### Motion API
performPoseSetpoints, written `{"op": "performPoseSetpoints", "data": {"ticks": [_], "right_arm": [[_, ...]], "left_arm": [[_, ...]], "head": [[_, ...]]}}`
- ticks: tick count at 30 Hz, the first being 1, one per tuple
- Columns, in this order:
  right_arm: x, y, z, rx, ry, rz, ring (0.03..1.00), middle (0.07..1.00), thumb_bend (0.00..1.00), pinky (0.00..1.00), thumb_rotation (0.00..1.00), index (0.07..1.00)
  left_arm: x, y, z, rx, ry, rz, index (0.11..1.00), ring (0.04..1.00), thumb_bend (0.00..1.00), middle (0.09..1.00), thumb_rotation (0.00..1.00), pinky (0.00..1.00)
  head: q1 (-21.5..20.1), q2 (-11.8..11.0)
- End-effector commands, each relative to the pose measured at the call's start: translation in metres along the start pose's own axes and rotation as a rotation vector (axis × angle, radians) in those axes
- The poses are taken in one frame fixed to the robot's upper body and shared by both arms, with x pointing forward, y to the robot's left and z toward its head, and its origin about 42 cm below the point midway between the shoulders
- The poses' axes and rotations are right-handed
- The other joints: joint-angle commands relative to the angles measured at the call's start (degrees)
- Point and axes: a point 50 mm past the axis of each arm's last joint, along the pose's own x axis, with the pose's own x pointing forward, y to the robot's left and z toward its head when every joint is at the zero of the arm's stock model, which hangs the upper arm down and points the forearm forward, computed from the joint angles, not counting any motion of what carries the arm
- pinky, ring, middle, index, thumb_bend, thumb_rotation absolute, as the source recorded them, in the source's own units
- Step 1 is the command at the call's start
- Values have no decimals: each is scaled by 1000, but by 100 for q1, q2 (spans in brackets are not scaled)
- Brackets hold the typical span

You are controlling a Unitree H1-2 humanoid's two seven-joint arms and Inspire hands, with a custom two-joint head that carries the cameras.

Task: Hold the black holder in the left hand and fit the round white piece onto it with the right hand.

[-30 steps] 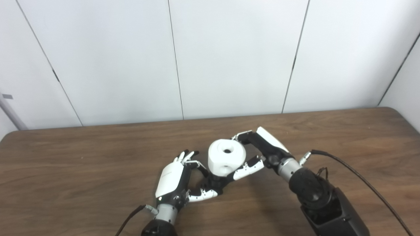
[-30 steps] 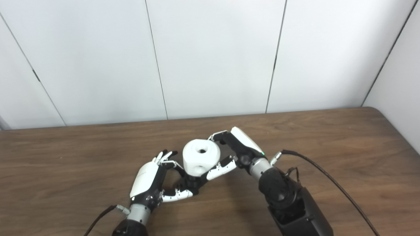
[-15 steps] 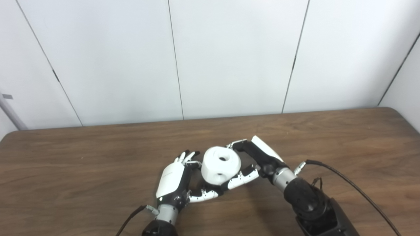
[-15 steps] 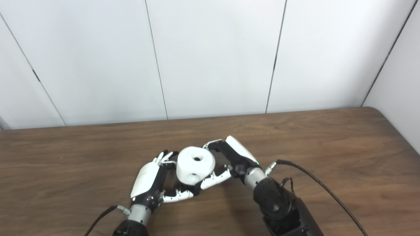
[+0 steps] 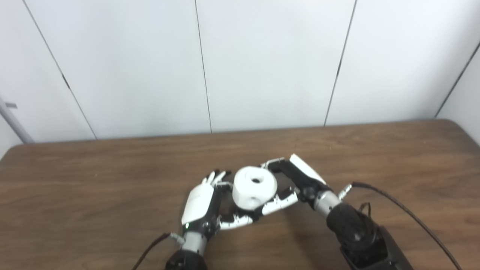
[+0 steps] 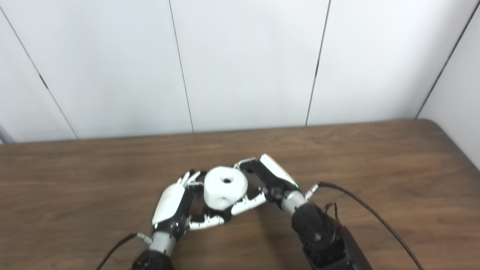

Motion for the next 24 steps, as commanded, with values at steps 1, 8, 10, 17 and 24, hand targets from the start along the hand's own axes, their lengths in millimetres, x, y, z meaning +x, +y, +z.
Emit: {"op": "performPoseSetpoints", "data": {"ticks": [1,8,10,17,24], "right_arm": [[2,-5,11,-19,-46,-24,892,769,506,908,135,477],[1,-5,13,-49,-57,-21,879,766,508,908,137,478],[0,-4,13,-45,-58,-5,875,776,512,905,142,483],[-2,-7,17,-100,-74,67,879,849,947,970,402,795],[-4,-9,20,-108,-86,80,954,911,1000,1000,501,958]], "left_arm": [[-7,-5,2,-13,4,-5,479,1000,521,921,48,1000],[-6,-4,3,-7,2,-6,479,1000,522,925,49,1000],[-6,-5,2,-8,5,-5,479,1000,522,925,49,1000],[-4,-4,2,-15,2,-1,479,1000,521,922,49,1000],[-4,-4,2,-13,4,-5,480,1000,521,924,48,1000]], "head": [[7,5],[21,20],[10,14],[2,16],[-1,22]]}}
